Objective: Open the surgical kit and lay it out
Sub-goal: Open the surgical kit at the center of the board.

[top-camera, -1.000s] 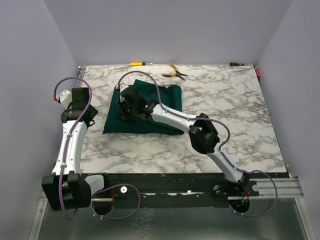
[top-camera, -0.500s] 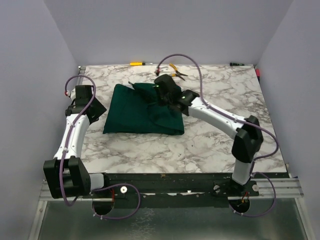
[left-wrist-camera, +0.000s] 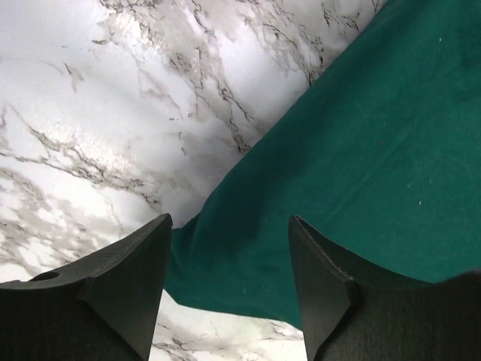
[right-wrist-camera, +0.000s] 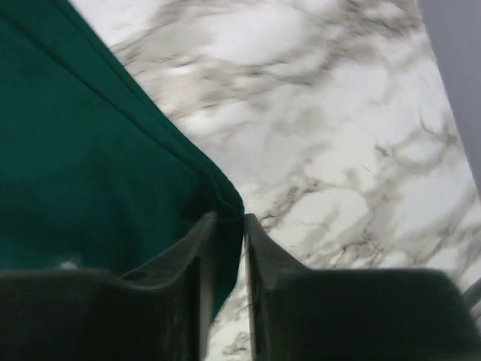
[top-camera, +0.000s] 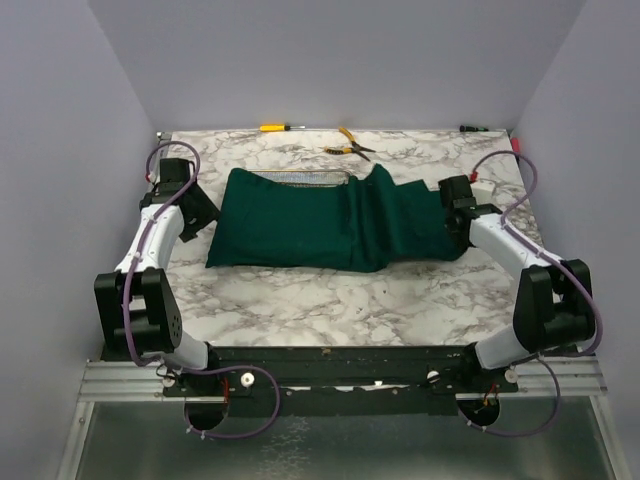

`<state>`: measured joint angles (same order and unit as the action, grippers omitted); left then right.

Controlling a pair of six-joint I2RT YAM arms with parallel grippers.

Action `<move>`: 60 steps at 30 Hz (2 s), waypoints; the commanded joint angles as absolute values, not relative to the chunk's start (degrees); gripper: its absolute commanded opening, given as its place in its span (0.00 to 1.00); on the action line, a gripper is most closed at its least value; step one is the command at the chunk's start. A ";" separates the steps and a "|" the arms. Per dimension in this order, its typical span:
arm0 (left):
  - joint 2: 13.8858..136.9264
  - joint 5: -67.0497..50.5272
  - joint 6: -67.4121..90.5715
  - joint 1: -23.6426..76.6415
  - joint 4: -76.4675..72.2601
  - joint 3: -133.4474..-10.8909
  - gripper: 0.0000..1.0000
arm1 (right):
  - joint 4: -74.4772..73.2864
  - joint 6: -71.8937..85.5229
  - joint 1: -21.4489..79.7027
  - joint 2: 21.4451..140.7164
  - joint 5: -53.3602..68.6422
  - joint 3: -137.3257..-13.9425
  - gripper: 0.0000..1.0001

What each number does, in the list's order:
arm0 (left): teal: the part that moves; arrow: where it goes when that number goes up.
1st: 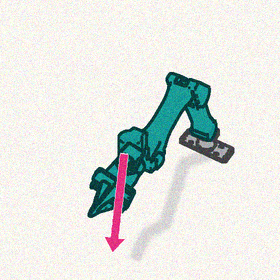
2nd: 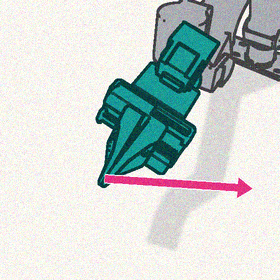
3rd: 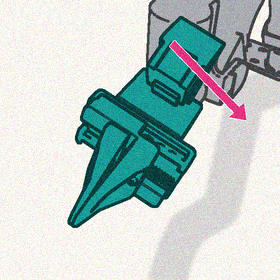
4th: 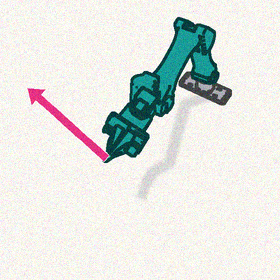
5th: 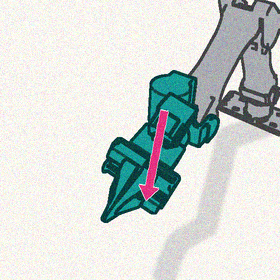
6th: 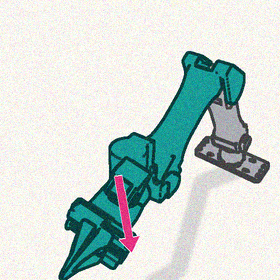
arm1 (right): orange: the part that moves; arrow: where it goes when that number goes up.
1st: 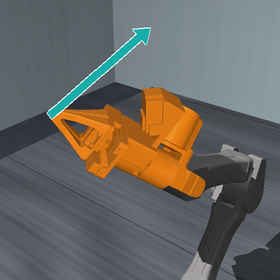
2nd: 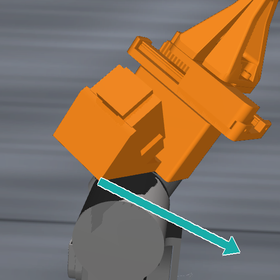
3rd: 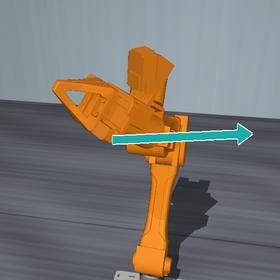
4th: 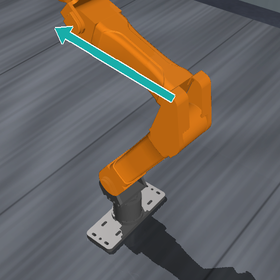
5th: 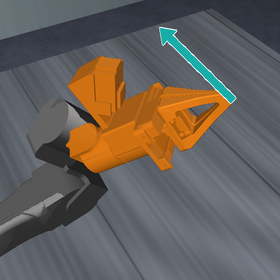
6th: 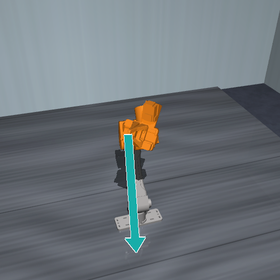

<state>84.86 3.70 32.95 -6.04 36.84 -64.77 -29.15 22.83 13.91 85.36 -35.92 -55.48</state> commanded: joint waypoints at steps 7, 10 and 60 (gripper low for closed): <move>91.43 4.12 30.16 -6.44 36.37 -70.83 0.64 | -33.43 29.14 8.51 90.71 -22.22 -68.62 0.63; 93.25 4.06 29.59 -6.44 36.50 -72.26 0.64 | -29.20 27.33 8.48 94.00 -10.61 -70.23 0.60; 99.54 -15.86 26.72 -2.24 28.17 -71.28 0.57 | -29.37 21.12 -5.23 105.18 3.47 -74.72 0.66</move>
<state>97.56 -16.25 25.67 -3.31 29.61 -71.44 -28.38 22.26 -4.91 102.17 4.78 -73.38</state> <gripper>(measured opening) 0.571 0.650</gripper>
